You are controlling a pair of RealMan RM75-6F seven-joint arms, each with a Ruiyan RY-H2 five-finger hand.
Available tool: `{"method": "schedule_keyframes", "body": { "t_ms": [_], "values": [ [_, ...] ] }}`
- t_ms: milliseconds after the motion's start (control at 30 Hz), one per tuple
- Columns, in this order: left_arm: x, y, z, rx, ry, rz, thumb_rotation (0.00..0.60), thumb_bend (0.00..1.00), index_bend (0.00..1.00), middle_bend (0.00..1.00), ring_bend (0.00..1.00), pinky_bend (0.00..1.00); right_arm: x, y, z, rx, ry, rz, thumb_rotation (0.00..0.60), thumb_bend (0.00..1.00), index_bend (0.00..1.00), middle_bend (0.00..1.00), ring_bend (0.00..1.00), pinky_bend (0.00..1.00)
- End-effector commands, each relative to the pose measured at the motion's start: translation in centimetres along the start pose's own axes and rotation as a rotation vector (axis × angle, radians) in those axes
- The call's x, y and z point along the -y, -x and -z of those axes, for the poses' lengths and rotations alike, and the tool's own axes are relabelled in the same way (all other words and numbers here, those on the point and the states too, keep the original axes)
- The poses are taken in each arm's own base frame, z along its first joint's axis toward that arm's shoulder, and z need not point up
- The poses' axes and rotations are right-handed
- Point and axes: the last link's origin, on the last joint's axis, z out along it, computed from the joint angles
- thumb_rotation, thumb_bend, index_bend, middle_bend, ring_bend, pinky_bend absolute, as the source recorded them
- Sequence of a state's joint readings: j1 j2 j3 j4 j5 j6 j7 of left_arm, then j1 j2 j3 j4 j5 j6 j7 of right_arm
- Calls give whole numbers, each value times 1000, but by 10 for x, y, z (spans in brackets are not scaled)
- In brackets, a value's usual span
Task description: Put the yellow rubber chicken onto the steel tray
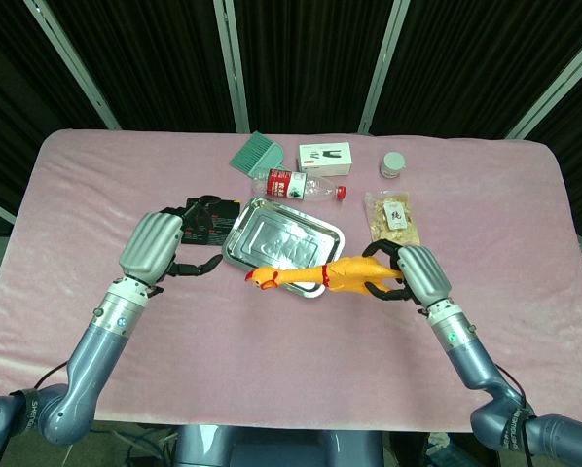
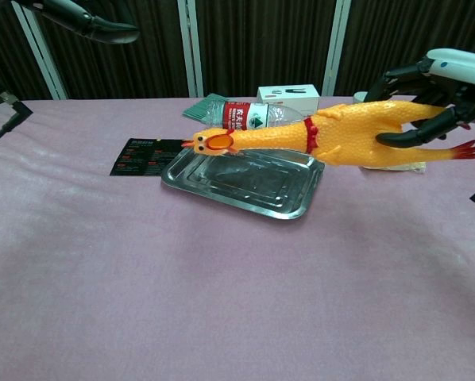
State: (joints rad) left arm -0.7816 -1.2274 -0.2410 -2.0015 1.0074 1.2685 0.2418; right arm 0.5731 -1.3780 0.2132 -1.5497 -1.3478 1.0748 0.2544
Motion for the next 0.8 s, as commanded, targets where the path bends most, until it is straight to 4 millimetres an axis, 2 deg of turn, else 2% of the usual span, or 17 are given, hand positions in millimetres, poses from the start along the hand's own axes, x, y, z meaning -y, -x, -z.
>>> {"method": "schedule_keyframes", "body": {
  "t_ms": [33,267,433,800],
  "values": [
    [21,-7,18,-36,-17,-67,600,218,182,387,395,369,5,9,-15,5,2,2,600,416,1000,847,789,770],
    [47,-10,50,-16,-27,-154,600,217,199,387,392,342,8,24,-45,-19,46,4,600,416,1000,847,789,770],
    [58,-10,64,0,-41,-181,600,217,200,385,393,342,12,33,-61,-33,74,9,600,416,1000,847,789,770],
    [73,-12,70,-7,-96,-171,600,217,199,376,381,341,24,64,-89,20,89,55,600,416,1000,847,789,770]
  ]
}}
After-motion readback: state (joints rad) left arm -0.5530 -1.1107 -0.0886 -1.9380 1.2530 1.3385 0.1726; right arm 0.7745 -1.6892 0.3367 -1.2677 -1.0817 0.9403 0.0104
